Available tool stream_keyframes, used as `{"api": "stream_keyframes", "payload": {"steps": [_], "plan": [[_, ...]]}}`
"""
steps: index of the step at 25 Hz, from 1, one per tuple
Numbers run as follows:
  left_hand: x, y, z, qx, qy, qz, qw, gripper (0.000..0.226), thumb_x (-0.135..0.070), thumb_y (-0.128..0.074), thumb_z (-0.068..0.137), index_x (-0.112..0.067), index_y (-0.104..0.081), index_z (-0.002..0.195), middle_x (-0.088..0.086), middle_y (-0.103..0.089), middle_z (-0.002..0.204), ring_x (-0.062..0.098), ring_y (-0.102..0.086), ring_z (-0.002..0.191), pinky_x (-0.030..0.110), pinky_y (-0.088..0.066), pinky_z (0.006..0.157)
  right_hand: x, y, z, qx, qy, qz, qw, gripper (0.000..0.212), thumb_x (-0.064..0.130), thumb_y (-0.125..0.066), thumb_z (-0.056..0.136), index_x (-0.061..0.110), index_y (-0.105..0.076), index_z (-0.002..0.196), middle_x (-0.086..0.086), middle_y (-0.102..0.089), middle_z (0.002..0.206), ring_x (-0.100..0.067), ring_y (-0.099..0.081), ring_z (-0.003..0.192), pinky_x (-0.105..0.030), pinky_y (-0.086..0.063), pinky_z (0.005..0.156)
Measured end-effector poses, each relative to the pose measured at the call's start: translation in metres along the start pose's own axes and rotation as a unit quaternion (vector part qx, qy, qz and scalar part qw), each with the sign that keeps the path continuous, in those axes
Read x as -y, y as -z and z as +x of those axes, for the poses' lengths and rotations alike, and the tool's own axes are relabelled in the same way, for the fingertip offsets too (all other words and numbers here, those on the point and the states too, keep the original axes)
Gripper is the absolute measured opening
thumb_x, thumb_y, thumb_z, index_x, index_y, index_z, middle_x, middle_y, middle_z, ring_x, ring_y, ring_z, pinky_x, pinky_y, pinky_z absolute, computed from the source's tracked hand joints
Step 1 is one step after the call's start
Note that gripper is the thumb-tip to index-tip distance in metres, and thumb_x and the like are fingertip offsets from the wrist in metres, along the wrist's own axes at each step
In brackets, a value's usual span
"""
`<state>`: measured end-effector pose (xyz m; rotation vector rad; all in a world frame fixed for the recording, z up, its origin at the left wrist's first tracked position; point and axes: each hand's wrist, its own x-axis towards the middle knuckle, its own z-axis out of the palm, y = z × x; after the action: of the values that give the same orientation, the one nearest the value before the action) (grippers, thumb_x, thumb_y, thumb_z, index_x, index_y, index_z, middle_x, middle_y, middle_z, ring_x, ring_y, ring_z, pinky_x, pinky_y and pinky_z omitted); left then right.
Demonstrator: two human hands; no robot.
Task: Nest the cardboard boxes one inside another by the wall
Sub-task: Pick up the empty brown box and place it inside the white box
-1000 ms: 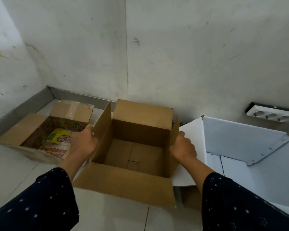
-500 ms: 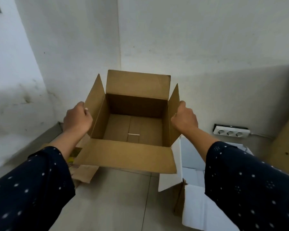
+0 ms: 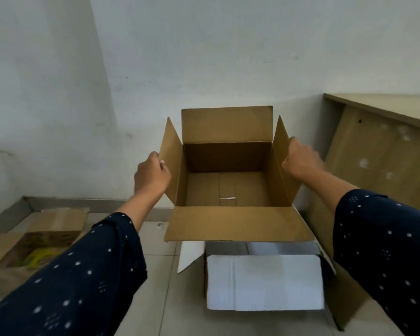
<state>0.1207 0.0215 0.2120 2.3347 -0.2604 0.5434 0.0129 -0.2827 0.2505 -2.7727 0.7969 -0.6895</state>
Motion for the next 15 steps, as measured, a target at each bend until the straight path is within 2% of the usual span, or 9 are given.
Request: {"api": "stream_keyframes", "payload": {"steps": [4,6,10,12,15], "plan": [[-0.025,-0.062,-0.011,0.068,0.013,-0.002,0.998,0.025,-0.016,-0.041,0.097,-0.005,-0.049,0.117,0.014,-0.061,0.100,0.021,-0.055,0.076,0.026,-0.039,0.057,-0.065,-0.019,0.008,0.049,-0.035,0.001,0.998,0.050,0.003,-0.053,0.089,0.009,-0.036,0.136,-0.010,-0.055,0.083,-0.026,-0.062,0.069,-0.040,-0.058,0.061],[-0.028,-0.090,-0.015,0.097,0.018,0.010,0.995,0.024,-0.014,-0.041,0.096,-0.005,-0.048,0.118,0.012,-0.058,0.095,0.020,-0.054,0.074,0.023,-0.037,0.053,-0.090,-0.039,0.013,0.075,-0.048,0.005,0.996,0.053,0.002,-0.052,0.090,0.009,-0.033,0.140,-0.011,-0.055,0.085,-0.026,-0.062,0.070,-0.039,-0.057,0.060],[-0.018,-0.144,-0.020,0.149,0.031,0.053,0.987,0.026,-0.008,-0.045,0.093,-0.004,-0.046,0.119,0.007,-0.051,0.084,0.017,-0.051,0.063,0.028,-0.041,0.055,-0.125,-0.096,0.019,0.118,-0.063,0.000,0.991,0.051,0.001,-0.051,0.091,0.008,-0.034,0.139,-0.015,-0.058,0.091,-0.027,-0.061,0.072,-0.037,-0.053,0.058],[-0.007,-0.166,-0.024,0.173,0.040,0.071,0.981,0.030,-0.007,-0.046,0.092,-0.004,-0.044,0.123,0.007,-0.051,0.083,0.015,-0.049,0.060,0.027,-0.040,0.053,-0.137,-0.125,0.018,0.133,-0.065,-0.013,0.989,0.047,0.003,-0.052,0.091,0.008,-0.037,0.135,-0.013,-0.058,0.085,-0.025,-0.060,0.068,-0.036,-0.051,0.055],[0.011,-0.198,-0.032,0.213,0.045,0.085,0.972,0.048,-0.003,-0.048,0.091,-0.008,-0.033,0.137,0.006,-0.054,0.075,0.016,-0.053,0.057,0.024,-0.038,0.047,-0.149,-0.169,0.016,0.157,-0.077,-0.037,0.984,0.042,0.007,-0.054,0.091,0.010,-0.040,0.131,-0.006,-0.052,0.073,-0.018,-0.054,0.058,-0.030,-0.041,0.045]]}}
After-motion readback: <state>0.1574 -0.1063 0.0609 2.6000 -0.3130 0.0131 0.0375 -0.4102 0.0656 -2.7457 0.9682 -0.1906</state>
